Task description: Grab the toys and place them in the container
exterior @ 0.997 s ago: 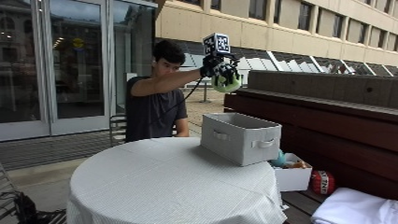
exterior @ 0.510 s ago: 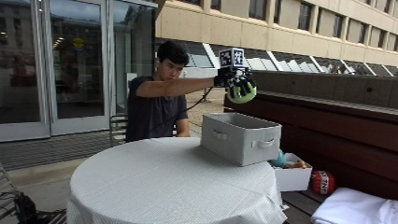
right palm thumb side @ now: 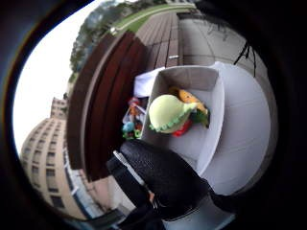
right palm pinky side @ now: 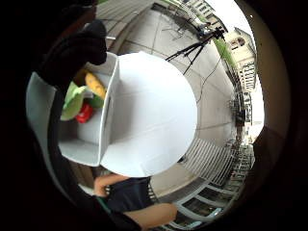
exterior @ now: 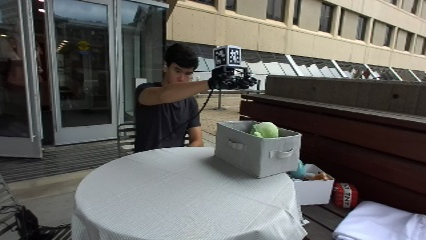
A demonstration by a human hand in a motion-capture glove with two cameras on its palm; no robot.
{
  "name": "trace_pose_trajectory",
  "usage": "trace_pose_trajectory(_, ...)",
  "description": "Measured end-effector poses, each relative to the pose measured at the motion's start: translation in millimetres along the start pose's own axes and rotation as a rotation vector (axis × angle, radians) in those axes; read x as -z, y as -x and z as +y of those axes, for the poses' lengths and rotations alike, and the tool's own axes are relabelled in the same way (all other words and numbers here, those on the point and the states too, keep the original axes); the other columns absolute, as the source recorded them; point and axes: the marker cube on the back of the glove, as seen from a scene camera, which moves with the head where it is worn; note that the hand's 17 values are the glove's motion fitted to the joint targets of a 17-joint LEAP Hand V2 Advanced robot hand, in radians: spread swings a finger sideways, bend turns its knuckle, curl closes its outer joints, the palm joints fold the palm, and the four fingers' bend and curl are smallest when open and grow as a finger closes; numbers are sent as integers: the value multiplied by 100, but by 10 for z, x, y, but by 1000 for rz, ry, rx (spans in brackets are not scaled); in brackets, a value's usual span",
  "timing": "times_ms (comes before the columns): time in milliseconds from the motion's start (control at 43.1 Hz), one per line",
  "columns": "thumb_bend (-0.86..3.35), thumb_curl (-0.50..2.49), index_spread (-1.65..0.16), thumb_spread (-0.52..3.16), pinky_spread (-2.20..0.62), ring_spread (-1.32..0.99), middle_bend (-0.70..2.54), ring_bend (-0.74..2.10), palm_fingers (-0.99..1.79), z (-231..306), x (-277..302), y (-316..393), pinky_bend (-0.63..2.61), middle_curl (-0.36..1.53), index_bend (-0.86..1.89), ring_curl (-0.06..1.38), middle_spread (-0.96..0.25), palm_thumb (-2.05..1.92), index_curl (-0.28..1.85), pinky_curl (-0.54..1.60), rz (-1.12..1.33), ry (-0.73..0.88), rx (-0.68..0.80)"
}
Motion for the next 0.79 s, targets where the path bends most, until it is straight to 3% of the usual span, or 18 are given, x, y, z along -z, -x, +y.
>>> trace_pose_trajectory(278, -13, 33, -27, 97, -14, -20, 24, 48, -10, 508, -12, -999, 95, 55, 20, 30, -8, -18, 34, 33, 67, -10, -60)
trace_pose_trajectory(696, -11, 20, -24, 101, -17, -27, 19, 32, -3, 1219, 6, -2464, 74, 50, 18, 27, -8, -16, 39, 28, 92, -20, -190)
trace_pose_trajectory(788, -11, 18, -24, 102, -17, -28, 20, 30, -3, 1402, 35, -2601, 72, 50, 18, 27, -8, -16, 39, 28, 65, 33, -299)
